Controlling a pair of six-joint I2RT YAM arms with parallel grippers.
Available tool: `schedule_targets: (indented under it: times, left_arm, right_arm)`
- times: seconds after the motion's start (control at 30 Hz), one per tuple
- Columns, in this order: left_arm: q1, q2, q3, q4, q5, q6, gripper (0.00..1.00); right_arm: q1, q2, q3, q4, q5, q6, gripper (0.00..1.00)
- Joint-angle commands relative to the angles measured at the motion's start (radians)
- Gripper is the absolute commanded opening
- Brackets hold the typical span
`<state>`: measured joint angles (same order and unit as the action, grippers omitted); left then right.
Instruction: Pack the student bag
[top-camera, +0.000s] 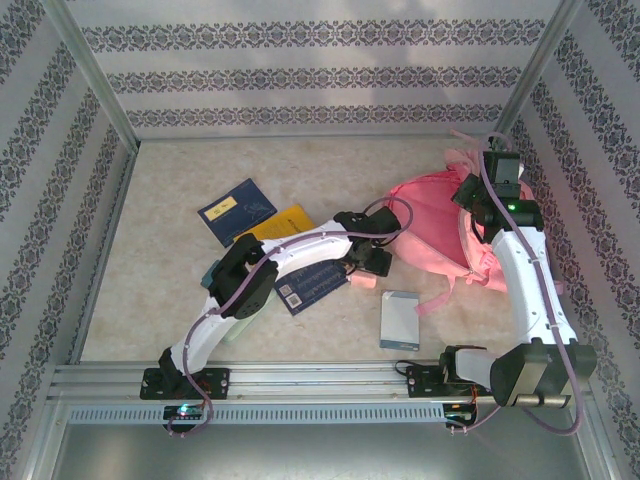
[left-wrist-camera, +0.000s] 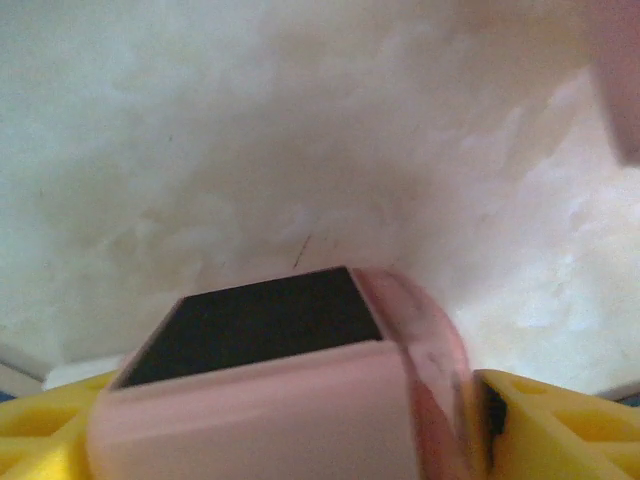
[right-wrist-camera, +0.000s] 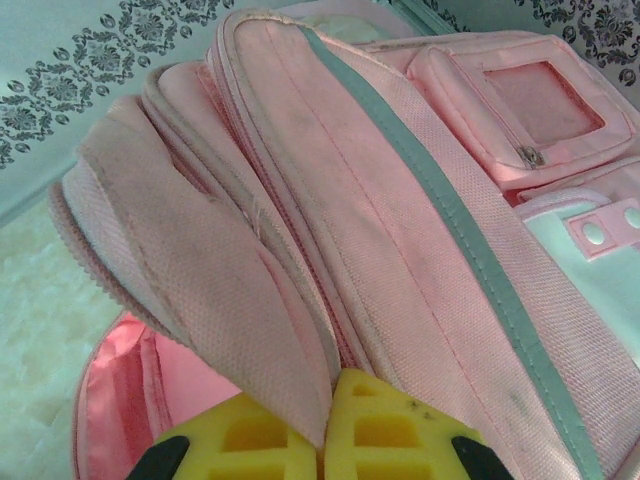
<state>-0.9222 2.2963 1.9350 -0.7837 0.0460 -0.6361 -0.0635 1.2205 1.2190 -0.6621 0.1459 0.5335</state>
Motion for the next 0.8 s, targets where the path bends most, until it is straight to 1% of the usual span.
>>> schedule_targets:
  times: [0.0, 0.1, 0.2, 0.37, 0.57, 0.67, 0.77]
  left_arm:
    - [-0.004, 0.013, 0.035, -0.041, -0.025, 0.014, 0.70]
    - [0.000, -0.005, 0.043, -0.041, -0.036, 0.028, 0.62]
    - [0.006, -0.022, 0.048, -0.042, -0.036, 0.041, 0.58]
    - [0.021, -0.077, 0.045, -0.058, -0.053, 0.051, 0.57]
    - [0.074, -0.223, 0.031, -0.098, -0.100, 0.047, 0.57]
    - [0.099, -0.315, 0.032, -0.142, -0.165, 0.041, 0.57]
    - [0.126, -0.395, 0.041, -0.226, -0.276, 0.009, 0.57]
  right_arm:
    - [-0.010, -0.001, -0.010, 0.024, 0.021, 0.033, 0.00]
    - [-0.005, -0.009, -0.015, 0.025, 0.018, 0.027, 0.00]
    - [0.001, -0.016, -0.022, 0.029, 0.008, 0.022, 0.00]
    - [0.018, -0.023, -0.014, 0.040, -0.014, 0.001, 0.00]
    - [0.090, -0.034, 0.025, 0.050, -0.015, -0.094, 0.00]
    - [0.112, -0.047, 0.031, 0.068, -0.035, -0.121, 0.00]
    - [0.132, -0.046, 0.038, 0.110, -0.118, -0.145, 0.00]
